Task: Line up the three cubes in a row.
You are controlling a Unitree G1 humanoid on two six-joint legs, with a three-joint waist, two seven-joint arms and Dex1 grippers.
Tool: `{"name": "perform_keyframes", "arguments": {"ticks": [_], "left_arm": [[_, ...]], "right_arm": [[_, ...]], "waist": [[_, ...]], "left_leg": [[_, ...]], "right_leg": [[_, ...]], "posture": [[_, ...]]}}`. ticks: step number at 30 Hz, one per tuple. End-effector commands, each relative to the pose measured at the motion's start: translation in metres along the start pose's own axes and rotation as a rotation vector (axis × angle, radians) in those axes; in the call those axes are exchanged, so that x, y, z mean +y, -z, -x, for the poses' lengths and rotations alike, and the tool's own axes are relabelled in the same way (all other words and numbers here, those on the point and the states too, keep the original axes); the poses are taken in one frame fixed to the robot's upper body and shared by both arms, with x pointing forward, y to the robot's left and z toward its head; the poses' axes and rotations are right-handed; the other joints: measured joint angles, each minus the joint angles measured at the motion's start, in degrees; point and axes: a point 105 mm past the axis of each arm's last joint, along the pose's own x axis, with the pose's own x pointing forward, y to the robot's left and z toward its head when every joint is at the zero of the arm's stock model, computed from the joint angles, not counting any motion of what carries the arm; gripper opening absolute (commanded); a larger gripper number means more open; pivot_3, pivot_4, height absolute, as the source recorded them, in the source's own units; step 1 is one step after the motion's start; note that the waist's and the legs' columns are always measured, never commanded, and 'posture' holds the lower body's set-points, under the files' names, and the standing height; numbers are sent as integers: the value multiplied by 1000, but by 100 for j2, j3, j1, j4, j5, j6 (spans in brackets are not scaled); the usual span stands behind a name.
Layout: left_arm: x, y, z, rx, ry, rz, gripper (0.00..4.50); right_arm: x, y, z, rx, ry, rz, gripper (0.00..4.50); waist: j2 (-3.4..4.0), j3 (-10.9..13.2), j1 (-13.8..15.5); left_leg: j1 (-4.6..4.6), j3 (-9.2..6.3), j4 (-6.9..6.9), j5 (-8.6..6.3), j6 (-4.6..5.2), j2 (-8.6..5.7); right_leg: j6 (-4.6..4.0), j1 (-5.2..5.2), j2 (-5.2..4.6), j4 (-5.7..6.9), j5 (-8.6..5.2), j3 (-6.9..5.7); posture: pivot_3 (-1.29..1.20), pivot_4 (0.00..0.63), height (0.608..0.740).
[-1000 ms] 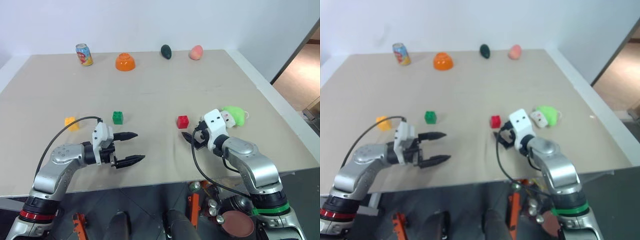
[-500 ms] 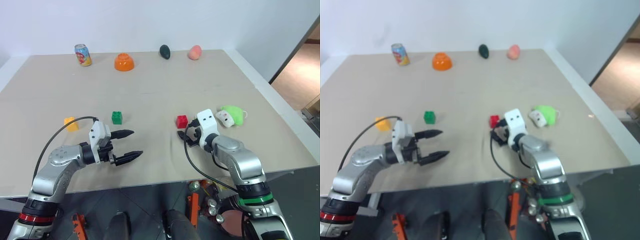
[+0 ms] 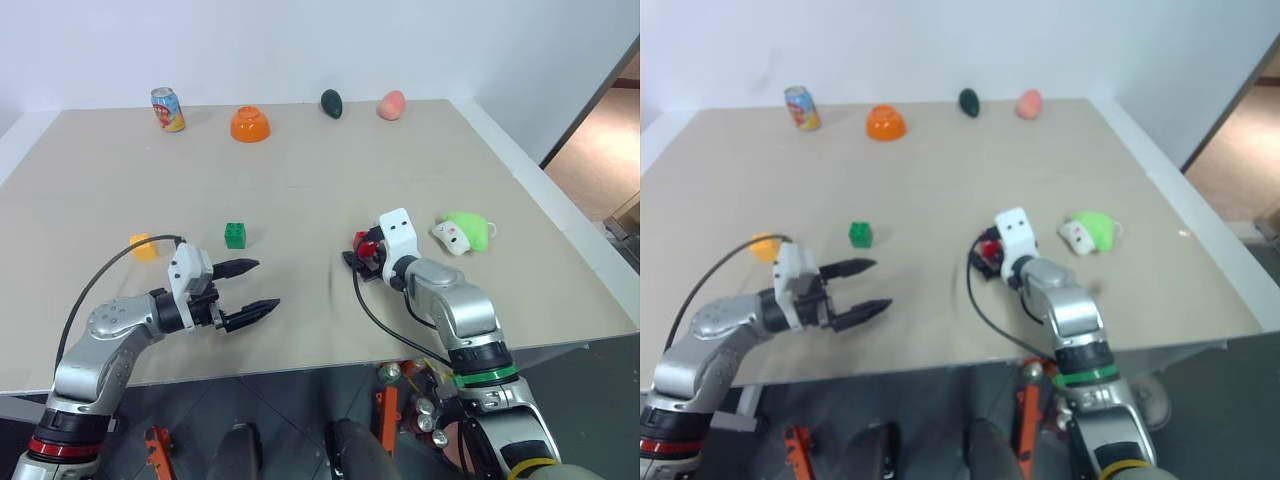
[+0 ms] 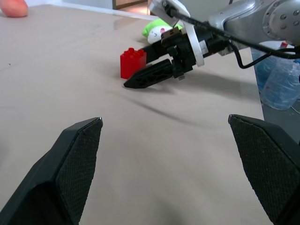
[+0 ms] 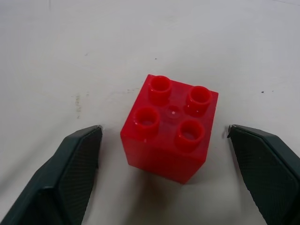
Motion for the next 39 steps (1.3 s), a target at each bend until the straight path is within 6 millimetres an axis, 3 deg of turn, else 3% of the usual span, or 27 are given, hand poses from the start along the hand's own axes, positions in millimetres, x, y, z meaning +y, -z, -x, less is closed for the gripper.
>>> {"name": "perform_keyframes", "arguments": {"ticks": [1,6,10,17,22,27,34,39], "left_arm": [[1,-14,6,-19,-19,-47,4482],[5,-14,12,-13,-44,-55,4482],[6,-18,24,-28,-37,-25,4482],[-2,-20,55,10,31,95,4482],[-13,-19,67,48,24,135,4482],[-28,-22,75,64,-9,165,4482],[-39,-32,91,85,-77,168,4482],[-44,-35,97,91,-103,176,4482]], "right_arm": [[2,-18,0,-61,-16,30,2926],[1,-20,-1,-68,-20,44,1243],[5,-24,-2,-85,-71,81,1237],[41,-33,22,-172,-542,312,1237],[34,-46,32,-224,-804,349,1237],[30,-35,23,-143,-941,446,1237],[38,-1,26,-26,-1122,538,1237],[47,0,22,-45,-1147,552,1237]], "waist": [[0,0,-1],[0,0,0],[0,0,-1],[1,1,-4],[1,3,-16],[-3,4,-19],[-1,5,-6],[-1,5,-17]], "left_leg": [[0,0,0,0,0,0],[0,0,-1,0,0,0],[0,0,-2,0,0,0],[1,0,-11,0,0,2],[4,3,-11,0,0,2],[11,5,-15,-1,-1,5],[9,4,-29,-3,-4,7],[17,4,-29,-3,-5,7]], "right_leg": [[0,0,0,0,0,0],[0,-1,0,0,0,0],[0,-2,0,0,0,0],[-6,-5,0,-1,-5,-4],[-9,-4,-2,-5,-6,-4],[-15,-3,-3,-8,-5,-8],[-24,-7,-3,-8,-17,-15],[-26,-5,-3,-7,-17,-15]], "posture": [[0,150,738],[0,150,738],[0,150,738],[0,150,738],[0,150,738],[0,150,738],[0,150,738],[0,150,738]]}}
